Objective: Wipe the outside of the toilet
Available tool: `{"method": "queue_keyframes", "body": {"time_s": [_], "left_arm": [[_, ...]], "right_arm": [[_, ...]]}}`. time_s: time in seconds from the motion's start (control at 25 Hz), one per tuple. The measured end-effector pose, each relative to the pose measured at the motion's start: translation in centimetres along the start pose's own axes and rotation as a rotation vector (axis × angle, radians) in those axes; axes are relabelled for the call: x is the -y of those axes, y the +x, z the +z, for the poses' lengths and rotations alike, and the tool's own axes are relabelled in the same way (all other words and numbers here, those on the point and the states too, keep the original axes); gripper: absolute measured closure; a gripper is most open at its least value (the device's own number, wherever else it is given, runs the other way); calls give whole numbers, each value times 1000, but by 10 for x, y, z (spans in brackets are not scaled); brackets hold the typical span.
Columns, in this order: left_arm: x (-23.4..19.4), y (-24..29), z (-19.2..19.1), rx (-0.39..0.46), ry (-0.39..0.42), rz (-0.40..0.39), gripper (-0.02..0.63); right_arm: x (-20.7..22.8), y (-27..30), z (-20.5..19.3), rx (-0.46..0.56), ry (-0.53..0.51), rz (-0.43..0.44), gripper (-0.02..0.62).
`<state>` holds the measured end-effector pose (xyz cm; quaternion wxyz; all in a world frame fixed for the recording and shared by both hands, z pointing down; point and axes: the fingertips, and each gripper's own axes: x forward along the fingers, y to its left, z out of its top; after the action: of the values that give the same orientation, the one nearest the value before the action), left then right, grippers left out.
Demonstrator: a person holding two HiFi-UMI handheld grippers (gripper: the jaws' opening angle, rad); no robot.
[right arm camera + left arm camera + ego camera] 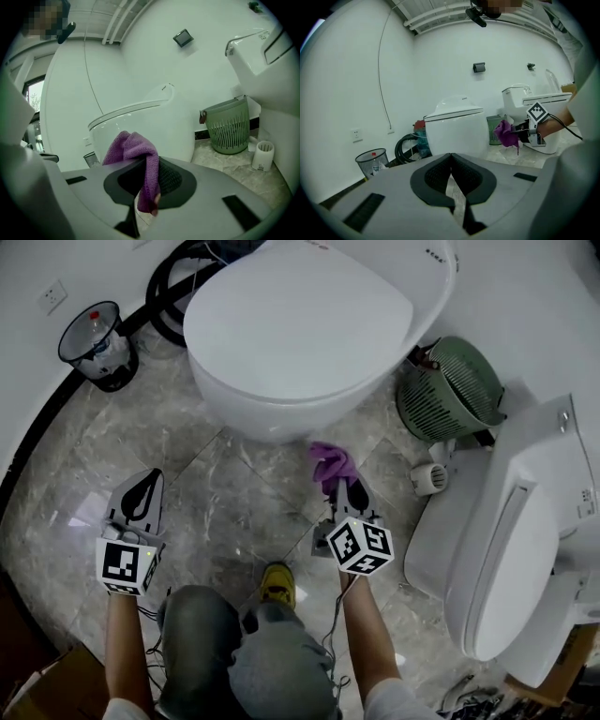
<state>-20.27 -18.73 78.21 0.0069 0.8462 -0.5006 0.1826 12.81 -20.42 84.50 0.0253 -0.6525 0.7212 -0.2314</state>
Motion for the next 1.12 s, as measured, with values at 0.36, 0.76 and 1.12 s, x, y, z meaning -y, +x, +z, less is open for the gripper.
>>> {"method": "queue_keyframes", "body": {"time_s": [0.36, 0.76, 1.12], "left_arm": [[-24, 2, 57, -56, -113, 5, 589], [-47, -21, 166, -107, -170, 8, 589], [-76, -59, 285, -140, -200, 56, 589]], "right_arm": [[-33, -13, 84, -53, -17, 6, 534], [-83, -29, 209, -78, -50, 49, 534], [-122, -48, 325, -97, -20, 60, 534]]}}
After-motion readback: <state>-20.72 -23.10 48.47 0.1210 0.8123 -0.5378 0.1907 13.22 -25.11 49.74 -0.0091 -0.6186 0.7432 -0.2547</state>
